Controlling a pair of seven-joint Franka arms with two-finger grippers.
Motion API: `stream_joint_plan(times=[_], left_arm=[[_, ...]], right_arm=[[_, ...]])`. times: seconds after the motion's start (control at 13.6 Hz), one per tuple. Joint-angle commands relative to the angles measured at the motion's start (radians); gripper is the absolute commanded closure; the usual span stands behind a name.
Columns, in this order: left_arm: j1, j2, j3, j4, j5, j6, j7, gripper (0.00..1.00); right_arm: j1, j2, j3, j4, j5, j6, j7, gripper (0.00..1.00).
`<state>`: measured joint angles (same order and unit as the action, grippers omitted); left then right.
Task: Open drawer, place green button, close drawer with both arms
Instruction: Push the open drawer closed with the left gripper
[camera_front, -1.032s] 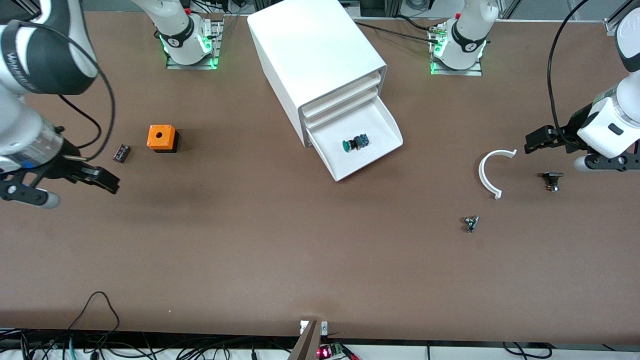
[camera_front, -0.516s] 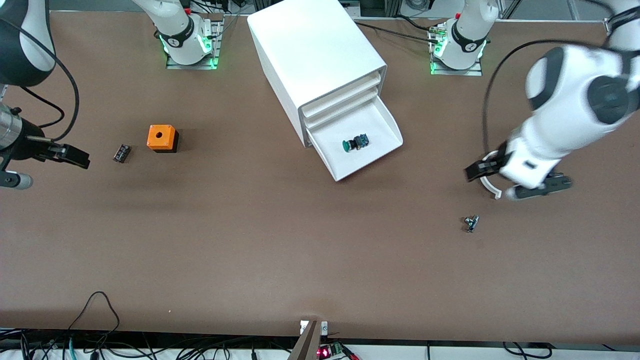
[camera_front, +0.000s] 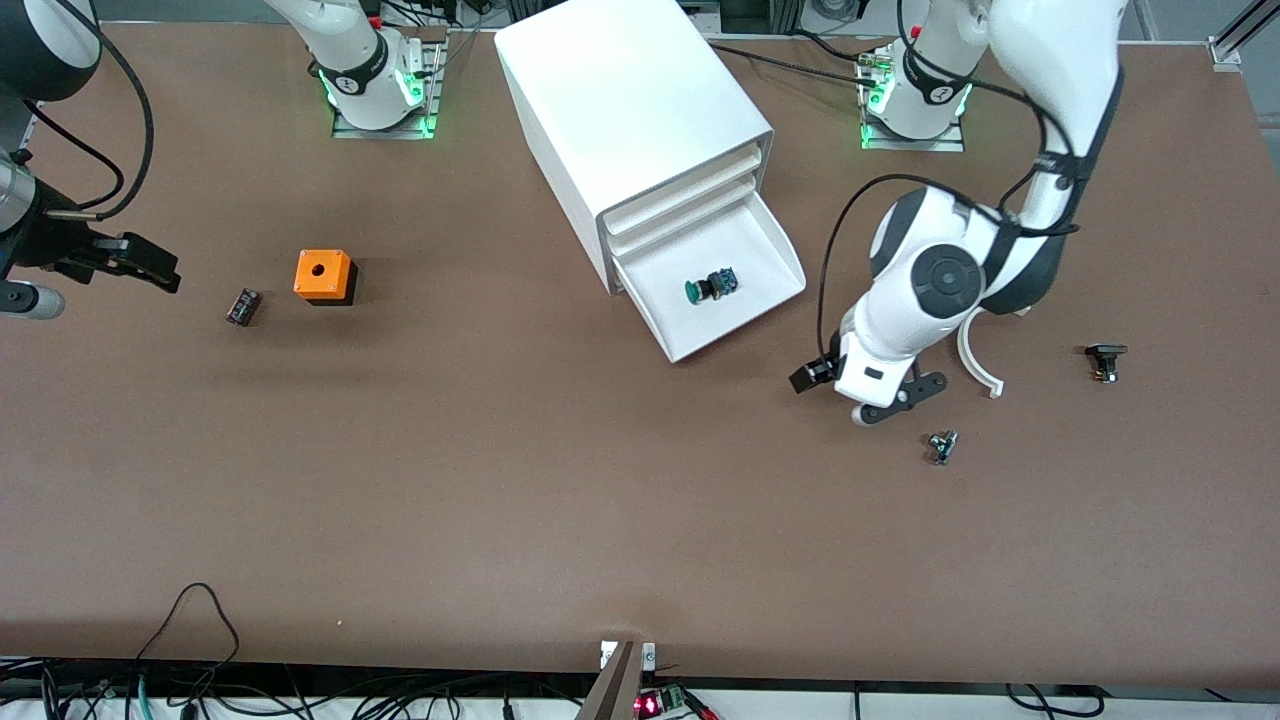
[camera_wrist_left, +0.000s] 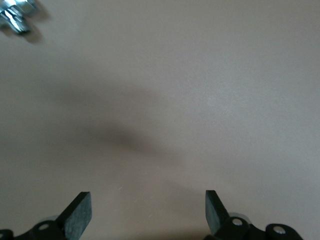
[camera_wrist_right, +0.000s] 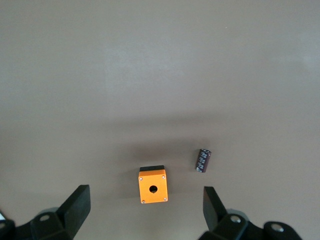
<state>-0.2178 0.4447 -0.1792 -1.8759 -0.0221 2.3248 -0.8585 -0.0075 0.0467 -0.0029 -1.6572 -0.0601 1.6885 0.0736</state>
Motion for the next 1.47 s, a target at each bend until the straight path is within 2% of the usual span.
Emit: stream_joint_plan(times=[0.0,0.07,0.44,0.74,0.96,1.18,1.4], left_arm=[[-0.041,-0.006,0.003,-0.124,-0.002,0.149,-0.095,0.0],[-0.051,-0.006,-0.003,-0.141,-0.001,0.156,-0.126,0.0],[-0.054,-0.031,-0.156,-0.23,-0.001,0.146,-0.24,0.0],[-0.054,-0.034,-0.281,-0.259,-0.001,0.139,-0.228,0.0],[-0.048,-0.078,-0.348,-0.299,-0.001,0.117,-0.235,0.0],[-0.025,-0.093,-0.353,-0.292,-0.002,0.097,-0.226,0.0],[0.087,-0.181,-0.338,-0.246,0.001,0.108,-0.224,0.0]], right_arm=[[0.0,-0.14,-0.006,-0.172,0.026,0.078,-0.012,0.0],[0.0,-0.149,-0.006,-0.177,0.025,0.06,-0.011,0.0],[0.0,-0.139,0.0,-0.15,0.028,0.025,-0.018,0.0],[0.0,-0.139,-0.005,-0.142,0.031,0.02,-0.021,0.0],[0.0,-0.137,-0.005,-0.142,0.029,0.02,-0.023,0.0],[0.0,-0.137,-0.005,-0.142,0.029,0.019,-0.023,0.0],[0.0,-0.137,-0.005,-0.142,0.029,0.02,-0.025,0.0]])
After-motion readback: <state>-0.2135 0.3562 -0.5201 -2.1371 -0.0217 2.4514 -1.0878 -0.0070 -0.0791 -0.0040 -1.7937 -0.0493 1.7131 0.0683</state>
